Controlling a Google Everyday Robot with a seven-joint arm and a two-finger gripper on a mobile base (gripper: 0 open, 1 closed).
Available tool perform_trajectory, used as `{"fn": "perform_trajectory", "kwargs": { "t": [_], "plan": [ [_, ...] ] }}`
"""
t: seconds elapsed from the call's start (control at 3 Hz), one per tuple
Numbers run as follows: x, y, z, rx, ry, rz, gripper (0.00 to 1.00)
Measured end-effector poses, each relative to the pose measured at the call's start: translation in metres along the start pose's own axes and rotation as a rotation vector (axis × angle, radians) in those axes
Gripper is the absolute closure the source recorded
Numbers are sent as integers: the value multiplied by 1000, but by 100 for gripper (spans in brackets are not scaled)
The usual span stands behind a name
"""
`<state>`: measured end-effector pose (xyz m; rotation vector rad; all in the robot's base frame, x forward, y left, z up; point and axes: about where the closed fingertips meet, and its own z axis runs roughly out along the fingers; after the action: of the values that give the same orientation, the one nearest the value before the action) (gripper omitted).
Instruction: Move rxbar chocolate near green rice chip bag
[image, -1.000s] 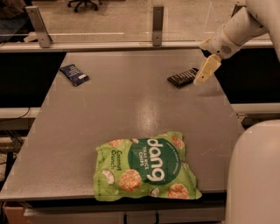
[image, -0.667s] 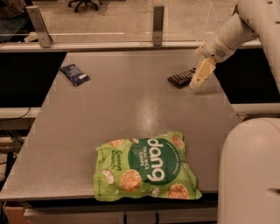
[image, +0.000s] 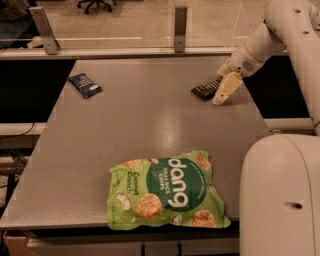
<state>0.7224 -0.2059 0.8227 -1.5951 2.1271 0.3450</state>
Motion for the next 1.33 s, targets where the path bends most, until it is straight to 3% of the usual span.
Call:
{"fn": "perform_trajectory", "kwargs": {
  "t": [0.33, 1.0, 1.33],
  "plan": [
    [-6, 1, -1, -17, -4, -3, 49],
    [-9, 1, -6, -17, -5, -3, 95],
    [-21, 16, -23, -39, -35, -32, 100]
  ]
}}
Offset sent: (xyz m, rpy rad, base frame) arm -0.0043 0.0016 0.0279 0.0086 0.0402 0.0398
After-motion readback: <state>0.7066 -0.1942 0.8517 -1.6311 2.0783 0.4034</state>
